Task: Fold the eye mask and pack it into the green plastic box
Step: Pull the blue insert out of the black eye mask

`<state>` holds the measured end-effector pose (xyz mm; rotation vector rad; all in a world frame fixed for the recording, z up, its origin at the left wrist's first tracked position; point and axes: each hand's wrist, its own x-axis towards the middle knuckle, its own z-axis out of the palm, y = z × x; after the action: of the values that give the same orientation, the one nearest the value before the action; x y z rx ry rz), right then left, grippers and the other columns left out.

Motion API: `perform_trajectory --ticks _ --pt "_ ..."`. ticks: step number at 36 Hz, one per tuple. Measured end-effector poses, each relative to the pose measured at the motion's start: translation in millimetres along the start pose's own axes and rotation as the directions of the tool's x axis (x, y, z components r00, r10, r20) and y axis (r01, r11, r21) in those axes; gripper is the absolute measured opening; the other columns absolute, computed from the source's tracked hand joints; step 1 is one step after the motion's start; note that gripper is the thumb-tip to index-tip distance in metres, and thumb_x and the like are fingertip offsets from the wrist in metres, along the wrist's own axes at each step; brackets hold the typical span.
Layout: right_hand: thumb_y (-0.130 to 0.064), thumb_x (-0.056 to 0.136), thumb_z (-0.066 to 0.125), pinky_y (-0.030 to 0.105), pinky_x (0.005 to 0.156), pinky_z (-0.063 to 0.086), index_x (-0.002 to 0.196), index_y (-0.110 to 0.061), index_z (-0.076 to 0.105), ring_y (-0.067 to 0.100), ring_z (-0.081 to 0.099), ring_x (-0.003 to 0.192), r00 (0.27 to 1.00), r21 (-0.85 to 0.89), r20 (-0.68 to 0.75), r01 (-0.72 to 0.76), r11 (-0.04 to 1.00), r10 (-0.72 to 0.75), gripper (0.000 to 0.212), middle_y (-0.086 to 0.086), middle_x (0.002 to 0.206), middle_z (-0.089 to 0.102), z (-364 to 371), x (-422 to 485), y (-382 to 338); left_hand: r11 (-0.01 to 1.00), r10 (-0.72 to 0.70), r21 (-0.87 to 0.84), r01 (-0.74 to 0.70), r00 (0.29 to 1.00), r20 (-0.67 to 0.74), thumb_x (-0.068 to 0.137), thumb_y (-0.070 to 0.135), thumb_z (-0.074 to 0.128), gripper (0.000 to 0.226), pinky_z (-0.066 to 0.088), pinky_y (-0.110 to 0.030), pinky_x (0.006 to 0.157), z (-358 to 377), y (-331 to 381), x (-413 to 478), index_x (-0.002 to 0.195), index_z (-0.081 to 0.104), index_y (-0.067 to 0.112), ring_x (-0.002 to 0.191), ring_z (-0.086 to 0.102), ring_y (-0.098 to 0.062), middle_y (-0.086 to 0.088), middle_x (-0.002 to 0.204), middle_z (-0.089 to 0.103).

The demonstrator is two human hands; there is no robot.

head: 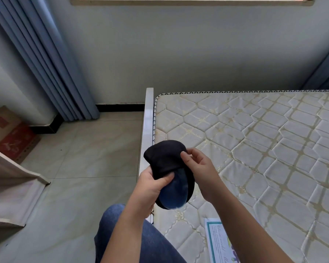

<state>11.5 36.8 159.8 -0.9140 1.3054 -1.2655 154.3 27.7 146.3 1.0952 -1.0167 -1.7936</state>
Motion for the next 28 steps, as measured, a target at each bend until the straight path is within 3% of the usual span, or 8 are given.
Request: perform_trajectory --ticks 4,6,8,13,16,22,25,28 --pt "-0.006 0.084 0.062 0.023 0.075 0.054 0.104 -0.011 0.06 0.014 0.065 0.089 0.973 -0.045 0.213 -0.085 0.995 0.093 0.021 0.006 0.096 0.067 -6.3 -1.7 -0.9 1.0 0.025 0.017 -0.023 0.997 -0.07 0.084 0.005 0.061 0.012 0.055 -0.026 0.067 -1.3 -0.9 2.5 0.093 0.066 0.011 0.079 0.07 -0.019 -0.004 0.082 0.075" --pt "-0.002 0.082 0.064 0.021 0.073 0.053 0.107 -0.01 0.058 0.014 0.066 0.09 0.957 -0.09 0.263 -0.103 0.991 0.124 0.027 0.005 0.097 0.067 -7.4 -2.7 -1.8 1.0 0.027 0.01 -0.026 0.992 -0.126 0.084 0.007 0.061 0.011 0.056 -0.033 0.073 -1.4 -2.4 3.7 0.093 0.066 0.012 0.08 0.069 -0.023 -0.007 0.085 0.074" --pt "0.0 0.081 0.064 0.019 0.07 0.053 0.105 -0.011 0.058 0.013 0.065 0.088 0.956 -0.105 0.262 -0.108 0.989 0.133 0.026 0.005 0.095 0.066 -6.7 -3.3 -1.7 0.999 0.036 0.02 -0.033 0.984 -0.177 0.084 0.007 0.062 0.01 0.055 -0.039 0.078 -0.5 -3.5 4.3 0.091 0.066 0.013 0.081 0.067 -0.027 -0.01 0.087 0.072" --pt "0.003 0.083 0.06 0.015 0.065 0.051 0.092 -0.01 0.06 0.008 0.064 0.077 0.977 -0.08 0.195 -0.068 0.994 0.083 0.016 0.004 0.084 0.065 -2.5 -4.1 2.2 0.996 0.078 0.055 -0.067 0.969 -0.236 0.08 0.007 0.068 0.01 0.057 -0.025 0.061 2.3 -4.6 6.0 0.082 0.067 0.016 0.066 0.07 -0.014 0.003 0.07 0.074" --pt "0.002 0.085 0.058 0.017 0.069 0.052 0.099 -0.004 0.059 0.013 0.064 0.081 0.984 -0.065 0.171 -0.049 0.997 0.059 0.015 0.006 0.087 0.066 -0.6 -4.2 3.4 0.998 0.058 0.035 -0.051 0.969 -0.24 0.073 0.011 0.074 0.019 0.056 -0.034 0.069 1.1 -1.7 6.2 0.091 0.068 0.008 0.074 0.069 -0.024 -0.008 0.08 0.074" --pt "0.0 0.091 0.05 0.023 0.073 0.053 0.094 -0.009 0.063 0.014 0.064 0.081 0.993 -0.09 0.113 -0.015 0.996 0.025 0.016 0.005 0.086 0.067 1.0 -1.7 1.8 0.996 0.034 -0.078 -0.042 0.994 -0.1 0.085 0.016 0.06 0.018 0.058 -0.028 0.067 -3.6 1.1 3.6 0.097 0.066 0.005 0.078 0.071 -0.02 -0.009 0.085 0.075" --pt "-0.001 0.091 0.051 0.02 0.066 0.053 0.086 -0.015 0.064 0.009 0.065 0.073 0.996 -0.085 0.092 -0.012 0.996 0.02 0.019 0.003 0.081 0.068 -0.6 0.3 0.1 0.994 0.004 -0.11 -0.005 1.0 -0.008 0.094 0.008 0.046 0.022 0.057 -0.026 0.067 -9.1 2.9 2.5 0.109 0.061 0.003 0.083 0.07 -0.019 -0.009 0.092 0.074" --pt "-0.007 0.091 0.051 0.018 0.062 0.052 0.084 -0.016 0.066 0.006 0.066 0.07 0.994 -0.015 0.094 -0.053 0.998 0.054 0.019 0.0 0.077 0.069 -0.9 0.7 0.2 0.994 0.007 -0.109 -0.002 0.999 0.048 0.094 0.003 0.045 0.024 0.057 -0.025 0.069 -12.0 4.6 1.9 0.11 0.061 0.004 0.087 0.07 -0.019 -0.008 0.096 0.074"
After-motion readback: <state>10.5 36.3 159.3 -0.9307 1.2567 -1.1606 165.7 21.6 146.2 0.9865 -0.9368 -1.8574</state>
